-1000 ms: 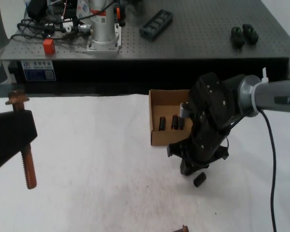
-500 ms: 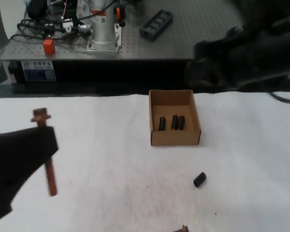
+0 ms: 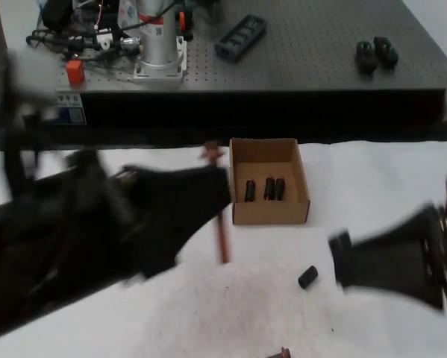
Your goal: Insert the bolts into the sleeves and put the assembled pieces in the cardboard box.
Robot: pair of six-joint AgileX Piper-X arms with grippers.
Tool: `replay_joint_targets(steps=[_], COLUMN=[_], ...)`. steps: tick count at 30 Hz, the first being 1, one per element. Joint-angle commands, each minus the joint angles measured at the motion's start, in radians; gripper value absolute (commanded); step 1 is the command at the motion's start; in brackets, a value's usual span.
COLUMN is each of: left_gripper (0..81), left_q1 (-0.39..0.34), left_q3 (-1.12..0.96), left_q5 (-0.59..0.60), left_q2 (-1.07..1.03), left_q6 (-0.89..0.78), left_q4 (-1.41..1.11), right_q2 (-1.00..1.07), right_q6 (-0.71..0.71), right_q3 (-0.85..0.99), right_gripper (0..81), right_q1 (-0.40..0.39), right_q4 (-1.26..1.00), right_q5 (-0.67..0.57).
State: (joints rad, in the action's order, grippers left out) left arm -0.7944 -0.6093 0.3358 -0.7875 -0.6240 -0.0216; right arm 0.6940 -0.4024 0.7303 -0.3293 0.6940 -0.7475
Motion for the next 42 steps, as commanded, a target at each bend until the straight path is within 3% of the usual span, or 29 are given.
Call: replay_joint_targets(steps=[1,11,30,42], left_gripper=[0.6,0.6,0.6,0.6], left_q1=[0.001,0.001,0.001,0.001], left_q3=[-0.006,-0.008,-0.008,-0.008], left_q5=[0.041,0.081,0.085,0.095], left_q2=[-0.045,-0.152,-0.152,-0.152], left_q6=[-0.091,-0.188,-0.259,-0.283], left_q4=[-0.153,-0.247,-0.249,-0.249], right_q2=[-0.031,0.038,0.159,0.159], right_q6=[-0.031,-0.031,-0.062,-0.091], right_q3=[-0.009,-0.009,-0.009,-0.009], right_gripper=[0.3,0.3,0.3,0.3], right_q1=[-0.035,-0.116,-0.121,-0.121], right_q4=[-0.006,-0.08,-0.284,-0.298], right_q5=[-0.029,-0.1,-0.153,-0.093])
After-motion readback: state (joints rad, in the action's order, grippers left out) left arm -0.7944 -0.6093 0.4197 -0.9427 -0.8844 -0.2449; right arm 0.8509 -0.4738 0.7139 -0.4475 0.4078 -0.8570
